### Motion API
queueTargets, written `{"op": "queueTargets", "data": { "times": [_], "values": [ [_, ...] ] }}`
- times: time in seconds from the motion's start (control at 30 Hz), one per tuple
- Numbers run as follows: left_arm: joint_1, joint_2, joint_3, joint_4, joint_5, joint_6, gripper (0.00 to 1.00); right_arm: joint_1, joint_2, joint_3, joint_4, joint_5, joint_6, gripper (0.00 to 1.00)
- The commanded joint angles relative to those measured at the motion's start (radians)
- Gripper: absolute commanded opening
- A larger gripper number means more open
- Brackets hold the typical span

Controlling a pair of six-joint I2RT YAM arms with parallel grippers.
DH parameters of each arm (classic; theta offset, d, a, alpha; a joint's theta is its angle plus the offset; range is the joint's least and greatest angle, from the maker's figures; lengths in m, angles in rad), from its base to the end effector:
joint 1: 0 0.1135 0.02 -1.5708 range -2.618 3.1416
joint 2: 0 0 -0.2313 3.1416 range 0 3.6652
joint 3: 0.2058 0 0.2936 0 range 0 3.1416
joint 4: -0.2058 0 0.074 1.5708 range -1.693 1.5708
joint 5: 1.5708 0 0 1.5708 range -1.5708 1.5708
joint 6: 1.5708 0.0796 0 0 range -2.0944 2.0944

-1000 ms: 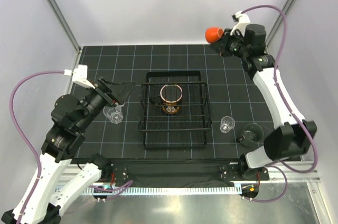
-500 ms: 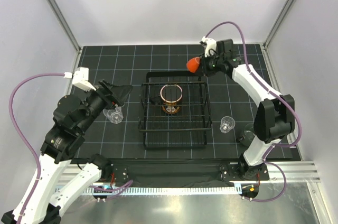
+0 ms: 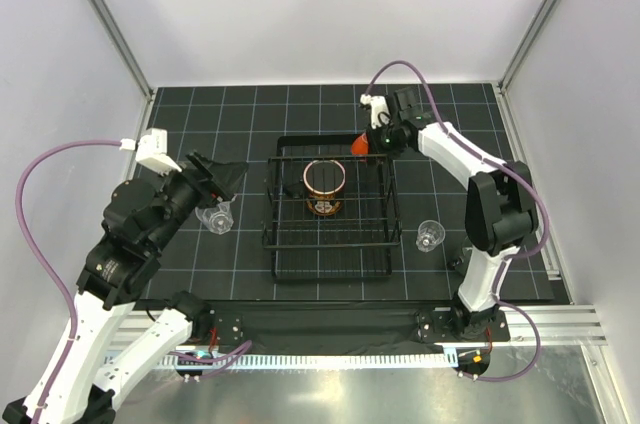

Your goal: Load the cups into the dish rack

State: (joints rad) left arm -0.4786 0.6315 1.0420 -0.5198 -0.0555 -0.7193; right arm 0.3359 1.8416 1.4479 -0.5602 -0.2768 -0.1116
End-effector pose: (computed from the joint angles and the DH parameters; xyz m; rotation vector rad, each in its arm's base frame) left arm 0.2022 -0.0999 0.4030 -0.2537 1.7347 -0.8454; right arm 0.4247 0.1713 0.1587 -0.6695 2.4373 0.4395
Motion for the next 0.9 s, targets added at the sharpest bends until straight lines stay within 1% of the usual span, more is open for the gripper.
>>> {"op": "queueTargets", "data": {
  "times": [0.0,0.13,0.43,0.87],
  "values": [
    [-0.002,-0.007,0.033,-0.009,-0.024,0.026,0.73,0.035,0.004,0.051,0.008,0.042,-0.034,0.04],
    [-0.002,-0.003,0.038,-0.016,-0.026,0.026,0.73,0.043,0.037,0.062,-0.009,0.065,-0.037,0.04],
    [-0.003,0.011,0.056,-0.029,-0.024,0.026,0.73,0.078,0.084,0.077,-0.020,0.202,-0.036,0.04],
    [-0.002,0.017,0.062,-0.042,-0.027,0.023,0.73,0.084,0.126,0.074,-0.024,0.166,-0.031,0.12]
  ]
}}
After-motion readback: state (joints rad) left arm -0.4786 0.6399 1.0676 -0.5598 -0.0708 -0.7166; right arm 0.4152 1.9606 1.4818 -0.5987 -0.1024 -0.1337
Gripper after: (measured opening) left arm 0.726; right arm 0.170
